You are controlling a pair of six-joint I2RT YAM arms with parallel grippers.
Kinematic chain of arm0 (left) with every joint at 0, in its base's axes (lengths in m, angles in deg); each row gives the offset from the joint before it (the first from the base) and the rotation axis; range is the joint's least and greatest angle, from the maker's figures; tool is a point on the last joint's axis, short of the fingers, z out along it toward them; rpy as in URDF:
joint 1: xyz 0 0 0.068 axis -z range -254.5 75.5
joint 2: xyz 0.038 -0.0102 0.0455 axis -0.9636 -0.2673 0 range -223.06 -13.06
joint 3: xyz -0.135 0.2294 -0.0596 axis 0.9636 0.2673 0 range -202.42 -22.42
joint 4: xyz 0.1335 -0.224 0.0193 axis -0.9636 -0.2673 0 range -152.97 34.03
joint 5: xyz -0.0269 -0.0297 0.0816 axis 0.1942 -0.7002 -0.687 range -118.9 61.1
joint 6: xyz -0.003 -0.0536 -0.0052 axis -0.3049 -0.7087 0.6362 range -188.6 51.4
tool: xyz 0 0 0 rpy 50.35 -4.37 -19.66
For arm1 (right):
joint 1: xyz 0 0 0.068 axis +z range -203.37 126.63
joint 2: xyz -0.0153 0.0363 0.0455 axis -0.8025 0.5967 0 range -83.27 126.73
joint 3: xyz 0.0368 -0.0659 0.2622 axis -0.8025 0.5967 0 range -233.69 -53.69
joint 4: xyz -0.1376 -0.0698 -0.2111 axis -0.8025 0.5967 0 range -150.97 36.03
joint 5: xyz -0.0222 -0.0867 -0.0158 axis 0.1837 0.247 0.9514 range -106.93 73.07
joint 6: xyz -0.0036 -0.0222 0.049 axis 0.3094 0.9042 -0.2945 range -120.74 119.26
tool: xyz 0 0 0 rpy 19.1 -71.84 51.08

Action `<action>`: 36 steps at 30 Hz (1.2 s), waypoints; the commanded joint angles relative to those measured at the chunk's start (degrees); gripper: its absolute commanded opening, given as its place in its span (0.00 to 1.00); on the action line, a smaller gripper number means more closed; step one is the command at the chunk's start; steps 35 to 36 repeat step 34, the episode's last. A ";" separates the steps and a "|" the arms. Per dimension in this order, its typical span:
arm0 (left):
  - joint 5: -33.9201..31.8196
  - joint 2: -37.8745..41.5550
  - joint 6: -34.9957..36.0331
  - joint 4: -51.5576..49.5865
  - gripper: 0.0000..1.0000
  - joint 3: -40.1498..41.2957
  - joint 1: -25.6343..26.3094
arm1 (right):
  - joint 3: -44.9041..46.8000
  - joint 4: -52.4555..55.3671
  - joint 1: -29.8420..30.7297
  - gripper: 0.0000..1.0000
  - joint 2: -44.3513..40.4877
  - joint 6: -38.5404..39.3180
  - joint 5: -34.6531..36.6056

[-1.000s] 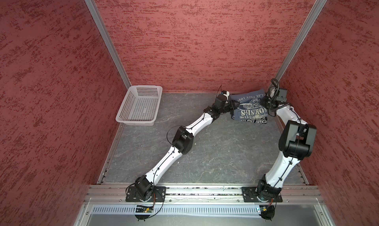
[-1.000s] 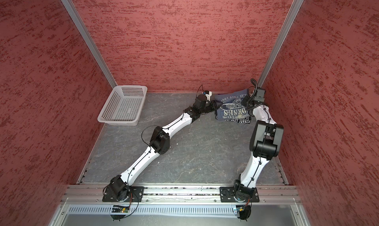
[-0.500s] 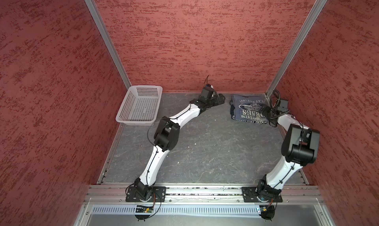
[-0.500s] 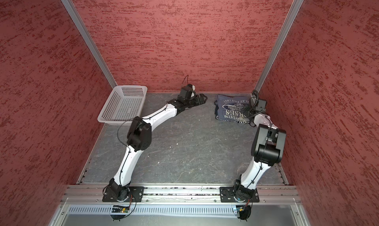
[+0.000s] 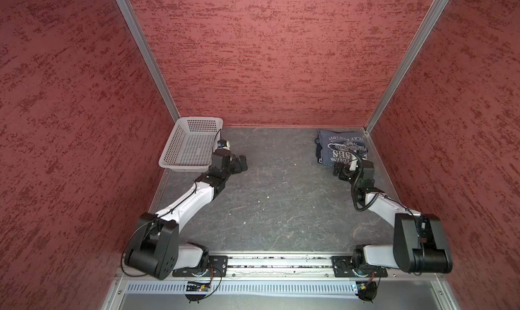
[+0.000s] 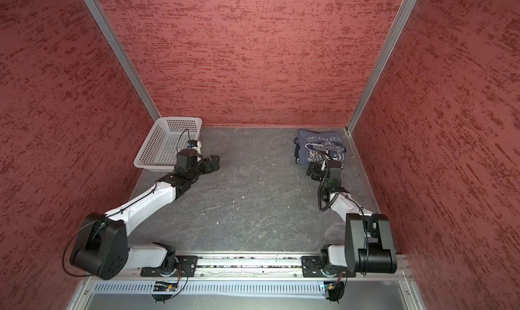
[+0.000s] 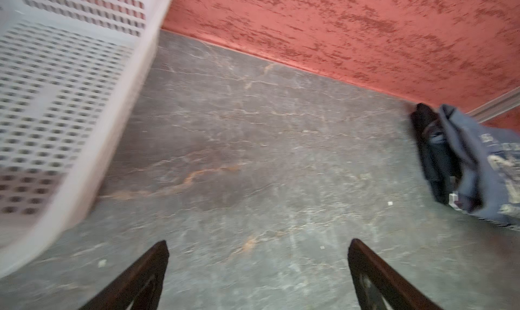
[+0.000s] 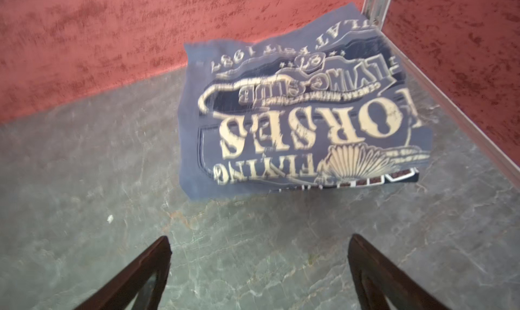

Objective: Fold and stack tank tops
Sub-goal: Reset both arms

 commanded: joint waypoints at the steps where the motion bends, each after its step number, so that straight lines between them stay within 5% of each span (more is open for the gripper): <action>1: -6.65 1.93 11.56 8.11 0.99 5.35 -4.60 | 4.14 -16.22 0.85 0.99 1.81 4.95 5.10; 9: 1.90 -4.06 14.31 35.07 1.00 18.44 -15.01 | 12.28 -31.22 1.89 0.99 -0.45 10.52 6.33; 12: 3.73 -5.66 17.23 42.31 1.00 20.69 -15.42 | 13.57 -38.74 1.65 0.99 3.70 10.00 5.36; 15: 8.68 -14.97 17.65 60.34 1.00 25.62 -17.04 | 16.27 -52.15 1.43 0.99 11.52 9.40 7.59; 20: 7.59 -13.78 17.26 51.47 1.00 21.70 -16.81 | 15.36 -48.51 1.28 0.99 10.67 8.49 8.16; 32: 6.56 -14.10 17.26 53.02 1.00 22.23 -16.53 | 14.38 -46.79 0.83 0.99 10.76 8.02 7.72; 36: 11.28 -13.75 20.13 59.39 1.00 26.09 -15.89 | 17.78 -52.60 1.55 0.99 10.74 8.16 10.67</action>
